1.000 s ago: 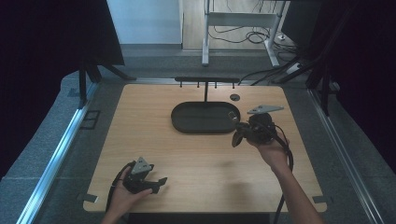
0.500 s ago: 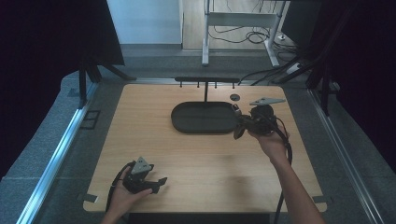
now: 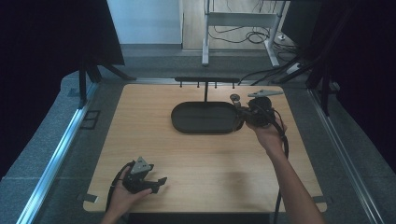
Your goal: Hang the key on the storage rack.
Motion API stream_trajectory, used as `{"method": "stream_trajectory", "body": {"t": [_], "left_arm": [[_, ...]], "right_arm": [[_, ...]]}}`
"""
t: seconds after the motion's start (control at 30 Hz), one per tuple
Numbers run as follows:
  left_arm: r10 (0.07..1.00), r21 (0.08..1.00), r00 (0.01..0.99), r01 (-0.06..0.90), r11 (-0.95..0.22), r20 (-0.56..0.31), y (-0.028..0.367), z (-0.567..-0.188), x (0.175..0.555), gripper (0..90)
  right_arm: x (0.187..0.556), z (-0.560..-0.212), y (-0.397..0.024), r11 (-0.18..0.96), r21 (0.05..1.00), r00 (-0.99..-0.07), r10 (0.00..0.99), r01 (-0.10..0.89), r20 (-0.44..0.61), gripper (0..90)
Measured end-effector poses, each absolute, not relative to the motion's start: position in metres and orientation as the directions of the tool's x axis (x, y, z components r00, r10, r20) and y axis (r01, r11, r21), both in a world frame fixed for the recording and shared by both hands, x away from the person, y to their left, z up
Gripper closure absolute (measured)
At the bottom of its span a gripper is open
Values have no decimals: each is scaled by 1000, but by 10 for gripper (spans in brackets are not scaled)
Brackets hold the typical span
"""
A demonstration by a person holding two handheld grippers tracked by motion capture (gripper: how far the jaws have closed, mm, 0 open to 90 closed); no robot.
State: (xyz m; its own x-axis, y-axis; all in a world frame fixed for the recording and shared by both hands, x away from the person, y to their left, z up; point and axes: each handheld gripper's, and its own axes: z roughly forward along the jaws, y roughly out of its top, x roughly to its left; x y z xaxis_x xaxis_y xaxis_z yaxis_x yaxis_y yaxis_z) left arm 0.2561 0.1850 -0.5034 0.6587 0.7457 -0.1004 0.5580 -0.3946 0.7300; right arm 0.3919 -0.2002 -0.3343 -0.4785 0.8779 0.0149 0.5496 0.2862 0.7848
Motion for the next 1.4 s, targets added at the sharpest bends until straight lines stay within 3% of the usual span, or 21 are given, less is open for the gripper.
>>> {"method": "stream_trajectory", "body": {"t": [1.4], "left_arm": [[747,736,656,558,-383,-109,189,-501,256,244]], "right_arm": [[442,-351,-195,195,799,-377,925,569,42,805]]}}
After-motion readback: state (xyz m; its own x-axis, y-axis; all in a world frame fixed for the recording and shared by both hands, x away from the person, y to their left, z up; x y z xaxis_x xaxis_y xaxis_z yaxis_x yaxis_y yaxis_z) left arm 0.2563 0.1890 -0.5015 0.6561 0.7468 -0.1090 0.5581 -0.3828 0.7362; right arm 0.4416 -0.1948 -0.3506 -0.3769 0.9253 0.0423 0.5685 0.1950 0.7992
